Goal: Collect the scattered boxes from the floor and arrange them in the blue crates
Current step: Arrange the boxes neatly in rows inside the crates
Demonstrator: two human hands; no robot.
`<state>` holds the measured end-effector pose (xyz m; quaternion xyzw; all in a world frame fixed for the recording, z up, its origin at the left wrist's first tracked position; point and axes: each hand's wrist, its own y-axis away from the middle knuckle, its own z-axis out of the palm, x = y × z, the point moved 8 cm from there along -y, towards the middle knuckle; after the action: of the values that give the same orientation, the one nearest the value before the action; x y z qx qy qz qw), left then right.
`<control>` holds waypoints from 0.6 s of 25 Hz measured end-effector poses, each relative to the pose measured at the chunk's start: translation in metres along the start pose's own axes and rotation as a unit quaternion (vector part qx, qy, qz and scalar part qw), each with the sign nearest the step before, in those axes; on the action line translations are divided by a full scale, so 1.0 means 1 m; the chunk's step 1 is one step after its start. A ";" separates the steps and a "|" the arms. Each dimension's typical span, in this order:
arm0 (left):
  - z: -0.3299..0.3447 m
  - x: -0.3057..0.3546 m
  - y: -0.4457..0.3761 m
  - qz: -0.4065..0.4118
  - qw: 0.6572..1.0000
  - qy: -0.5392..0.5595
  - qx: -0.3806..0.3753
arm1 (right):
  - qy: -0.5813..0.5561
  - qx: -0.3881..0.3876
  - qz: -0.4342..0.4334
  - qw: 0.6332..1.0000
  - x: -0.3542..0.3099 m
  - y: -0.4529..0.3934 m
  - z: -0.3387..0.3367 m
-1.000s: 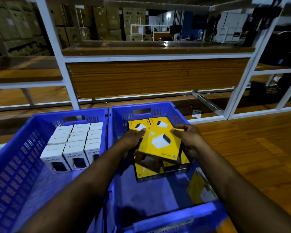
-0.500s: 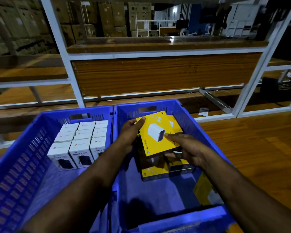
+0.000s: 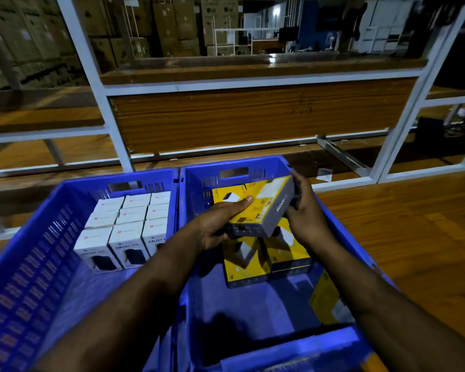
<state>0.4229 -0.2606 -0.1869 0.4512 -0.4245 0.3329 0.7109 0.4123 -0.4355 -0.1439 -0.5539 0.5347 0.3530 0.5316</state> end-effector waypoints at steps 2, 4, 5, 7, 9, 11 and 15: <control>-0.006 0.005 -0.004 0.039 0.999 0.011 0.019 | -0.086 0.002 0.096 0.992 0.007 0.005 0.003; -0.012 0.008 -0.004 0.059 0.998 -0.001 0.037 | -0.098 -0.031 0.120 0.987 0.006 0.010 0.010; -0.013 0.008 -0.003 0.064 0.997 -0.007 0.040 | -0.089 -0.050 0.121 0.987 0.005 0.012 0.013; -0.009 0.010 -0.001 0.074 0.996 -0.036 0.034 | -0.051 -0.044 0.100 0.993 0.003 0.013 0.012; 0.001 0.010 0.002 0.077 0.994 -0.076 0.026 | 0.031 0.003 0.026 0.999 -0.012 0.015 0.003; 0.013 0.004 0.004 0.044 0.996 -0.072 -0.015 | 0.125 0.012 -0.067 0.990 -0.031 0.023 0.004; 0.018 -0.006 0.005 -0.001 0.993 0.011 -0.114 | 0.088 -0.094 -0.114 0.985 -0.032 0.033 0.032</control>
<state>0.4108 -0.2759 -0.1859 0.3641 -0.4514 0.2864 0.7627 0.3804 -0.3932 -0.1258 -0.6874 0.4775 0.2885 0.4650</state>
